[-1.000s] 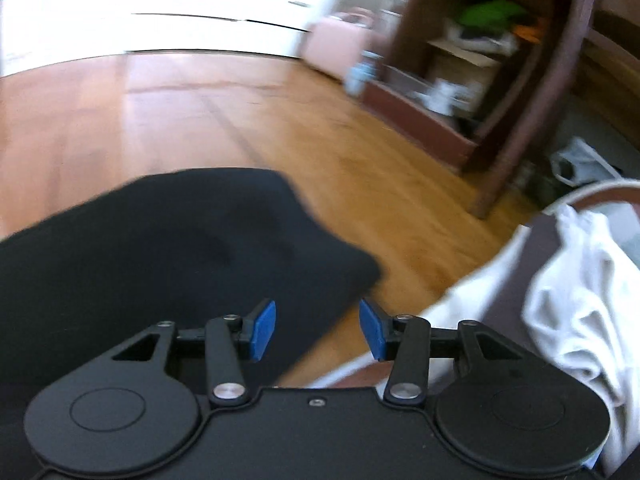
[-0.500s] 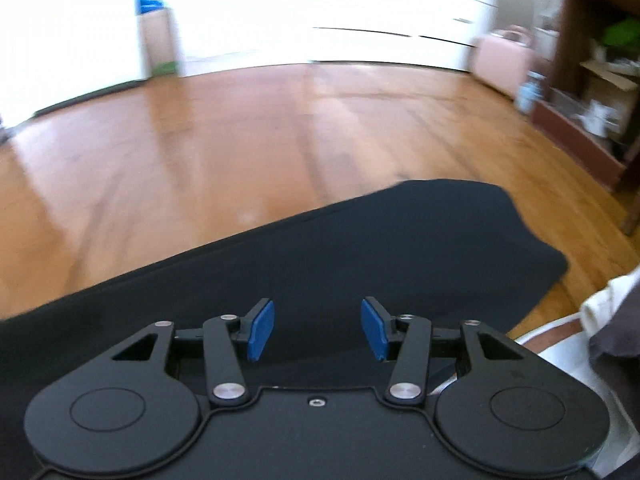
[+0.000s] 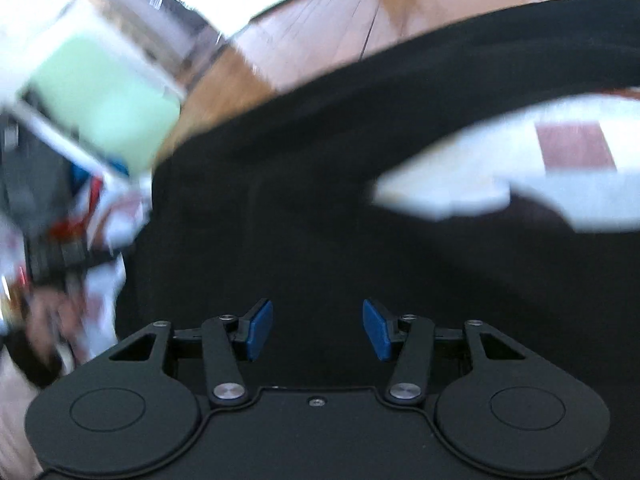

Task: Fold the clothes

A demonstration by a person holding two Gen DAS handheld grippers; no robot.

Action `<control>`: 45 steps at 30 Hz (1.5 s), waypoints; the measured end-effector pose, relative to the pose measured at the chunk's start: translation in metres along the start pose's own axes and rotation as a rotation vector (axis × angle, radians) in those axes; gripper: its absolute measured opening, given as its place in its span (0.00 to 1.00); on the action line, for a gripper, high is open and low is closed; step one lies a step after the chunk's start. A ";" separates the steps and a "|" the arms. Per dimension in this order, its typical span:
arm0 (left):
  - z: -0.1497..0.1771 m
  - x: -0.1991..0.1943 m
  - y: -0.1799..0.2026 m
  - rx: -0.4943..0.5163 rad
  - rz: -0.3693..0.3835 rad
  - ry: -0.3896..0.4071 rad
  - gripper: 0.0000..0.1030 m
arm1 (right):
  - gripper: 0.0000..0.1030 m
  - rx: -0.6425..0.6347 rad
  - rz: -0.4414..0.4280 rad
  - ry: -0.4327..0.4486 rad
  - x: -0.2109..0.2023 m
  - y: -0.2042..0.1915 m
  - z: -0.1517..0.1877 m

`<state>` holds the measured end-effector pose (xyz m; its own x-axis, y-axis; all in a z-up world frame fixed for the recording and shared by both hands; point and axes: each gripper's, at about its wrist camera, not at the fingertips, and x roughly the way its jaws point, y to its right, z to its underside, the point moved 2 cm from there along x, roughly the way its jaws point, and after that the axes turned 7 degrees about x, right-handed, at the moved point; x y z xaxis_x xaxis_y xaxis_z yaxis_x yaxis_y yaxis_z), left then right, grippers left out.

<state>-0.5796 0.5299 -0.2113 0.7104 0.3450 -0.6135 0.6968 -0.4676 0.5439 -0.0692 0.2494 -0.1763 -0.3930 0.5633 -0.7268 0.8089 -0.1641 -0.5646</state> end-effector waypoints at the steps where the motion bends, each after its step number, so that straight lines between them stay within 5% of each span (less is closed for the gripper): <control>1: 0.001 -0.001 -0.002 0.004 0.004 -0.006 0.35 | 0.54 -0.008 0.029 -0.003 -0.001 0.001 0.011; 7: 0.001 0.009 0.001 0.022 -0.040 -0.013 0.63 | 0.54 -0.032 0.204 0.077 -0.024 0.018 0.029; 12: 0.007 0.019 0.030 0.148 -0.032 -0.055 0.73 | 0.54 0.021 0.310 0.157 -0.039 0.037 0.024; 14: 0.008 0.020 0.040 0.198 -0.064 -0.080 0.63 | 0.54 0.065 0.328 0.186 -0.042 0.045 0.022; 15: 0.009 0.020 0.042 0.208 -0.088 -0.096 0.28 | 0.54 0.082 0.331 0.194 -0.041 0.048 0.022; 16: 0.009 0.019 0.043 0.216 -0.109 -0.111 0.10 | 0.54 0.100 0.335 0.201 -0.041 0.051 0.021; 25: 0.012 -0.097 0.014 0.021 0.040 0.054 0.03 | 0.60 0.129 0.343 0.224 -0.043 0.059 0.034; 30: 0.047 -0.094 -0.015 -0.044 0.009 -0.098 0.00 | 0.70 0.086 0.340 0.255 -0.032 0.066 0.043; 35: 0.055 -0.094 0.008 0.053 0.109 -0.074 0.14 | 0.82 0.016 0.364 0.233 -0.020 0.056 0.041; 37: 0.053 -0.090 0.013 0.111 0.056 -0.072 0.45 | 0.84 0.004 0.366 0.239 -0.018 0.056 0.041; 39: 0.051 -0.086 0.016 0.160 -0.016 -0.069 0.57 | 0.86 -0.005 0.367 0.247 -0.021 0.057 0.045; 45: 0.050 -0.061 0.000 0.061 -0.037 -0.065 0.72 | 0.92 -0.066 0.386 0.259 -0.024 0.054 0.054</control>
<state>-0.6280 0.4683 -0.2025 0.6748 0.3109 -0.6694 0.7140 -0.5047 0.4854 -0.0400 0.1829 -0.2106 0.0575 0.6562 -0.7524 0.9037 -0.3546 -0.2402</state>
